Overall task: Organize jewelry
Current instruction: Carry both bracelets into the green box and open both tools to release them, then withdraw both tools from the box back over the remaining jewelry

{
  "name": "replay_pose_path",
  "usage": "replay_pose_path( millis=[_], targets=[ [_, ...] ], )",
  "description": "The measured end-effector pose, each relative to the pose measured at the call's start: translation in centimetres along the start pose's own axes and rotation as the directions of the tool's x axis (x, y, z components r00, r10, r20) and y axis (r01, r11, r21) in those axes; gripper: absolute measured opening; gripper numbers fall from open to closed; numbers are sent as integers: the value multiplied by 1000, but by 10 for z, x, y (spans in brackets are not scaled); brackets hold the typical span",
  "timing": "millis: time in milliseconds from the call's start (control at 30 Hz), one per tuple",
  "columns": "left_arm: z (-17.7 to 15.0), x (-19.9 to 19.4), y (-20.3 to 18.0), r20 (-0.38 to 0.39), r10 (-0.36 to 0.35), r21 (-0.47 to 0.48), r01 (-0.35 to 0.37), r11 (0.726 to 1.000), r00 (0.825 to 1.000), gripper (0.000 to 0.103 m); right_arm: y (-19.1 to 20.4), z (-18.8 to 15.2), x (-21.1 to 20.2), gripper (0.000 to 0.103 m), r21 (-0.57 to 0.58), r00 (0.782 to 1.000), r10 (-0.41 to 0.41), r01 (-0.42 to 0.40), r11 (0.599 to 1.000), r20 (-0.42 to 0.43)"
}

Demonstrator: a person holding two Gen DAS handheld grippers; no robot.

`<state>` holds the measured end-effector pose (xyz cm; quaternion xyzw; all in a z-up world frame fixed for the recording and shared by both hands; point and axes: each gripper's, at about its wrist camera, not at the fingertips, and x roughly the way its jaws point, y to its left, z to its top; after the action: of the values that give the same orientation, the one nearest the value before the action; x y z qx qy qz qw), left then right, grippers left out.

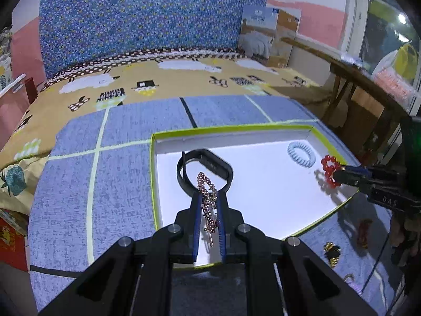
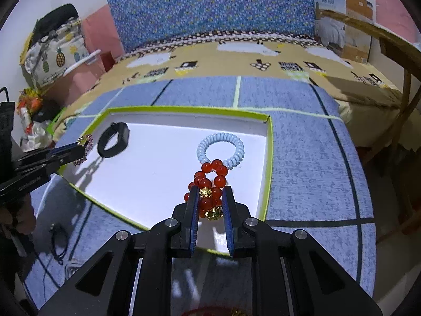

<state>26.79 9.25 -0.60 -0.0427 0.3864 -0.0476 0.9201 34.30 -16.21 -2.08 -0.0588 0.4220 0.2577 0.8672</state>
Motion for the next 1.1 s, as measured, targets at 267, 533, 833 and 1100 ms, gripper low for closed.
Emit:
replay_pose_path(
  millis=[267,533,833,1100],
  targets=[
    [-2,13,-1,-63,13,3,-13,1000,998,12,-2,2,14,18,-6,999,-6,6,1000,-41],
    [-1,11,-3,-63,20,13,-19,1000,998,18,-1,2,13,24,-16,999,-6,5,1000,-43],
    [-6,-9,-7,-3,23,13,-23,1000,1000,27,2,0,-3,30,-13,1000,-2,2,1000,-2],
    [-20,-46,-16,77,42,14,-43,999,996,27,10,-16,-38,30,5,997,12,-12,1000,76]
  ],
)
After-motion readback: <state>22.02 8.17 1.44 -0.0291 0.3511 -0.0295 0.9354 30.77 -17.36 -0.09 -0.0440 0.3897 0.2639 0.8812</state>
